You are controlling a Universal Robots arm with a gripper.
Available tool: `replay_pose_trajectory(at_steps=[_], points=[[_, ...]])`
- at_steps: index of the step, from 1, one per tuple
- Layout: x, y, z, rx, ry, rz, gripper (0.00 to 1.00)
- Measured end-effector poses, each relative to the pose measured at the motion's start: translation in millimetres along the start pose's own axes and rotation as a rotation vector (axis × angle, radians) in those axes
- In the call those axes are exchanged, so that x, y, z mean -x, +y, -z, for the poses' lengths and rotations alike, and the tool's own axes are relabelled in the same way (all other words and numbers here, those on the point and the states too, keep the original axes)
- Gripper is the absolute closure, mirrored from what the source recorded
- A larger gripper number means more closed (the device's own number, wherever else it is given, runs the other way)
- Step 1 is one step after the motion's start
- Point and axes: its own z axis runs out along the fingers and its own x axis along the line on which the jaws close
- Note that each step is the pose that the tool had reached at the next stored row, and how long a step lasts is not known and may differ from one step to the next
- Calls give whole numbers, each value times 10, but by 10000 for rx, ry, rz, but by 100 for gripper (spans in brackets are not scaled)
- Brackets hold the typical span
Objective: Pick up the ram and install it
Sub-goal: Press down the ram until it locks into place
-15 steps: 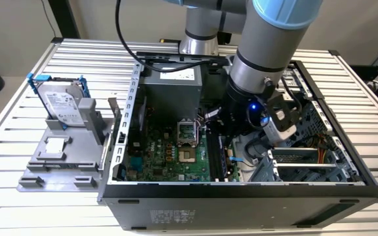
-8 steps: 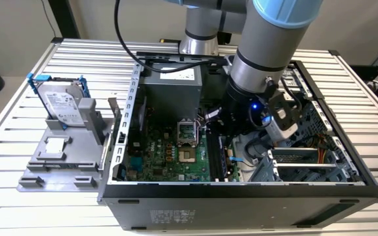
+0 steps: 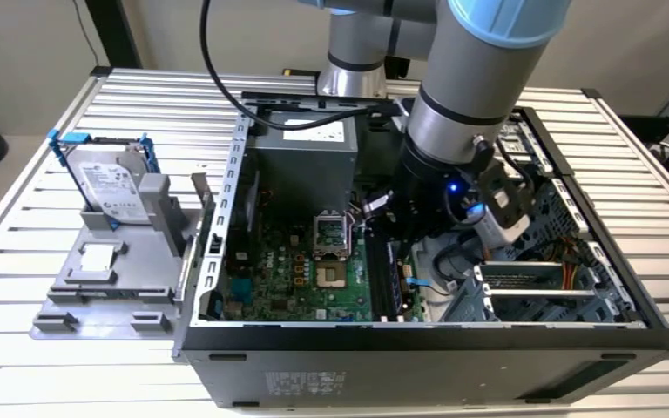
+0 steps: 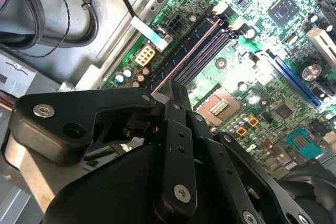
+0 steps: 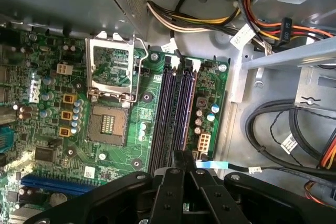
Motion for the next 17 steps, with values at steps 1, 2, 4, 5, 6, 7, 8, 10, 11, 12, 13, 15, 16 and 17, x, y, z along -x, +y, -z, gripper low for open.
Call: replay_pose_trajectory(at_steps=[1,2,4,5,6,7,8,10,11,12,13,15,16,17], points=[[0,0,1,-2,0,77,100],[0,0,2,-3,0,144,100],[0,0,9,-9,2,266,100],[-1,0,13,-12,2,340,100],[-1,0,14,-12,1,425,100],[-1,0,14,-15,1,536,100],[-1,0,14,-19,2,682,100],[-1,0,14,-30,4,1045,100],[-1,0,14,-36,4,1229,100],[-1,0,14,-41,5,1405,100],[-1,0,14,-46,6,1589,100],[-1,0,14,-56,7,1944,100],[0,0,14,-62,8,2135,100],[-1,0,14,-67,9,2325,100]])
